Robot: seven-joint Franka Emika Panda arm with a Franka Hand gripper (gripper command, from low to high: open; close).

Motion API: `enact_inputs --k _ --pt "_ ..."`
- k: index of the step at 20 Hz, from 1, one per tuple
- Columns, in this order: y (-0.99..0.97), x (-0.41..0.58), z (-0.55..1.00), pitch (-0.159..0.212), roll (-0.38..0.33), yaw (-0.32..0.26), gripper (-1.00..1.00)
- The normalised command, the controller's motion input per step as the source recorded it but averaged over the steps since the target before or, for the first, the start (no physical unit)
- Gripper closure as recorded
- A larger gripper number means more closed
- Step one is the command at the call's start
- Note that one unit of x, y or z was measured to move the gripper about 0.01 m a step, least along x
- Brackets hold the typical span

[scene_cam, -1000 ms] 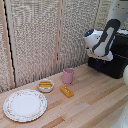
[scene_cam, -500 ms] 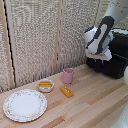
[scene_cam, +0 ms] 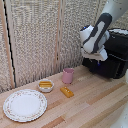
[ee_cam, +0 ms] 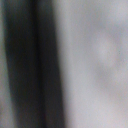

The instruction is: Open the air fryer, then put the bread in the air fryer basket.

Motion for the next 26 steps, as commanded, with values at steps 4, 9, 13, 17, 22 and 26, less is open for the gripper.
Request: enact_inputs --k 4,9,13,17,22,26 --pt "0.84 0.0 0.05 0.0 -0.014 -0.114 1.0" --pt "0.32 0.057 -0.14 0.051 -0.023 -0.039 1.0" --pt "0.06 0.001 -0.06 0.024 -0.055 0.081 1.0" --pt "0.02 0.016 -0.06 0.033 0.02 0.067 1.0" --pt "0.01 0.012 -0.12 -0.035 0.033 0.0 1.0" --pt "0.04 0.051 -0.21 -0.048 0.036 -0.015 1.0"
